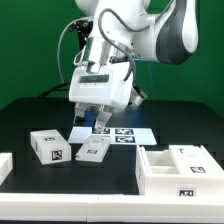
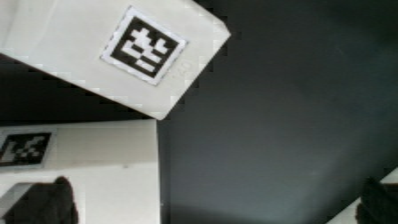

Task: Assemble cabinet

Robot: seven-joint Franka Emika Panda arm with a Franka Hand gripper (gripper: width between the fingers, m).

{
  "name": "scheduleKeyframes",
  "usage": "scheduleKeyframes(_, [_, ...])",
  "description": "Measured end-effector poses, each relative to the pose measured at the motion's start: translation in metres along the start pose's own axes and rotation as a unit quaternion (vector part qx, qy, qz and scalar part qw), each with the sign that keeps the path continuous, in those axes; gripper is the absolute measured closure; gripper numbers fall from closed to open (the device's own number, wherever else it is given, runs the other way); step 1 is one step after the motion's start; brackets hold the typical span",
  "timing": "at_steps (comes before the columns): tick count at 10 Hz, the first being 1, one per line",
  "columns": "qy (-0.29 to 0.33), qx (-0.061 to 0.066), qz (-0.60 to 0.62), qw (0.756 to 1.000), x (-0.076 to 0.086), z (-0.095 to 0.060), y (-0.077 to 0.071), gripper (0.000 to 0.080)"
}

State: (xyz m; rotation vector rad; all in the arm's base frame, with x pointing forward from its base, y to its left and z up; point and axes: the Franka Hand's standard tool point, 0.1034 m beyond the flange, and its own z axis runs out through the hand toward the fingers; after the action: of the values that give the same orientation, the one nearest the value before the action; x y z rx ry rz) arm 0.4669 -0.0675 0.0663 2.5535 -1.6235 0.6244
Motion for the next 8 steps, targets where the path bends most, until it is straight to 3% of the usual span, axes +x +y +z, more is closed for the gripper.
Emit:
scheduleKeyframes(1, [0.0, 0.0, 0.001, 1.0, 0.0, 0.0, 0.0, 0.0002])
scheduleKeyframes(4, [-0.02, 0.061, 0.043, 0.997, 0.015, -0.042, -0.041, 0.0002])
scheduleKeyframes(5, [-0.021, 0.067, 0.041, 0.997, 0.014, -0.046, -0.046, 0.0002])
scheduleKeyframes(7, [-0.017, 0.045, 0.016, 0.999, 0.01, -0.03, -0.032, 0.0002])
scheduleKeyframes(8, [-0.016, 0.046, -0.009, 0.999, 0.01, -0.03, -0.033, 0.0002])
